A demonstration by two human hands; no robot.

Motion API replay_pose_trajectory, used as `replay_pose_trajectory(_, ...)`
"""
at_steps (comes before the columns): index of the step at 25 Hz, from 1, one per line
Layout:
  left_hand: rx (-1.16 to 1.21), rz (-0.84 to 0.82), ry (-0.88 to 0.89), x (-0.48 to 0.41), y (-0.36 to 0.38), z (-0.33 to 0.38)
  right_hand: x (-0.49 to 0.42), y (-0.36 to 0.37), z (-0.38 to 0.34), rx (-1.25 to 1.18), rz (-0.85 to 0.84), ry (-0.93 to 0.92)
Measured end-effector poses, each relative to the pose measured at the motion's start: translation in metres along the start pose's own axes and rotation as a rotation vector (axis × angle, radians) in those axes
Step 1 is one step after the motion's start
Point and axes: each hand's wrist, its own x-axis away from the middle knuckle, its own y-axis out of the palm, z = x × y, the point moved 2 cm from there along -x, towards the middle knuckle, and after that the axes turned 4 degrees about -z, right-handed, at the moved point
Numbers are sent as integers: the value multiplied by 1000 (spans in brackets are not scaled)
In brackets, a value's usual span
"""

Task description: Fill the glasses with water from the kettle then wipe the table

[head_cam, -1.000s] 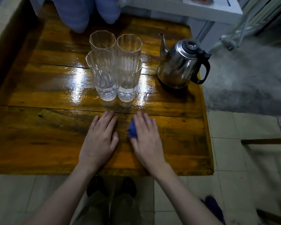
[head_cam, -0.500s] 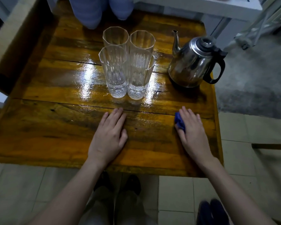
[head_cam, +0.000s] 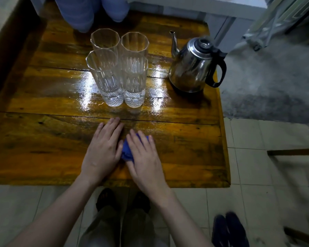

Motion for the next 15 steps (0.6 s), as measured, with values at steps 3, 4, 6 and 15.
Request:
replay_pose_trajectory(3, 8, 9, -1, -1, -1, 1, 41, -3, 23, 93, -91, -143)
replay_pose_trajectory(4, 7, 8, 0, -1, -1, 2, 53, -7, 35, 129, -107, -173)
replay_pose_trajectory(6, 9, -3, -1, -1, -3, 2, 67, -15, 63, 165, -126, -196)
replay_pose_trajectory(15, -113, -91, -23, 0, -1, 3, 32, -57, 134, 97, -46, 217)
